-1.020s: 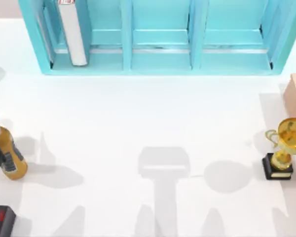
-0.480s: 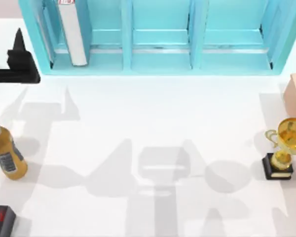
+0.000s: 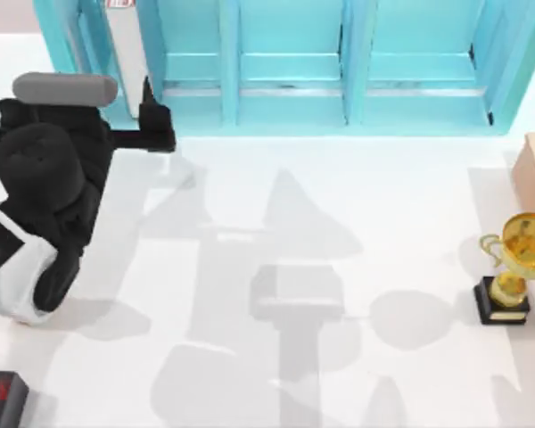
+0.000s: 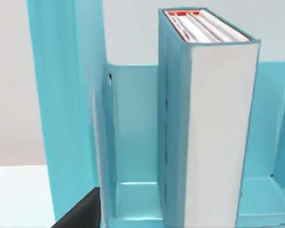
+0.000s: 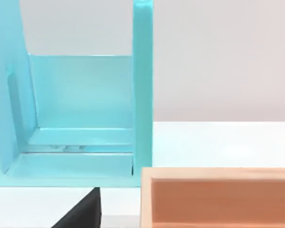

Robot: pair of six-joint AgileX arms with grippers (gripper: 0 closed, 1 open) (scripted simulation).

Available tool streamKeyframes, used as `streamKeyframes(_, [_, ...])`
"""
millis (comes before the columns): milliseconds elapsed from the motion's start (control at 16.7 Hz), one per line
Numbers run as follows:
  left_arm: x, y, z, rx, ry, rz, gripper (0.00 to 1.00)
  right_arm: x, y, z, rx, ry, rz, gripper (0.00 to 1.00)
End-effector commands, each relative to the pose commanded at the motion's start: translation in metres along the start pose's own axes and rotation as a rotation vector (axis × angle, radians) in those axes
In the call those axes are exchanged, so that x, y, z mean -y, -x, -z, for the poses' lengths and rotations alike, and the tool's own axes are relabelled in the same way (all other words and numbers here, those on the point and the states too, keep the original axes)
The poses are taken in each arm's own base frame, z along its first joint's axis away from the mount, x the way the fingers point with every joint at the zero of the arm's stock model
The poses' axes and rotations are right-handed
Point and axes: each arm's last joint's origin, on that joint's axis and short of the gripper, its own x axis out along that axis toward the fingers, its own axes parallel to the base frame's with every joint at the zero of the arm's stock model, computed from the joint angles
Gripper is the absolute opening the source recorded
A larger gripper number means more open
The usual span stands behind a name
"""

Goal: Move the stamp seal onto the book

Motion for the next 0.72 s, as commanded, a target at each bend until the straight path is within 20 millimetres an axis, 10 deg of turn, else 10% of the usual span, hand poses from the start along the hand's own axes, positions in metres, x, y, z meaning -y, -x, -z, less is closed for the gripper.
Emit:
streamKeyframes(300, [0.011,-0.018,0.049,0.008,0.005,-0.011,1.00,0.000,0.000,0.000,0.000,0.000,0.000,1.00])
streamKeyframes(720, [0.010,-0.020,0.054,0.009,0.006,-0.017,1.00,0.000,0.000,0.000,0.000,0.000,0.000,1.00])
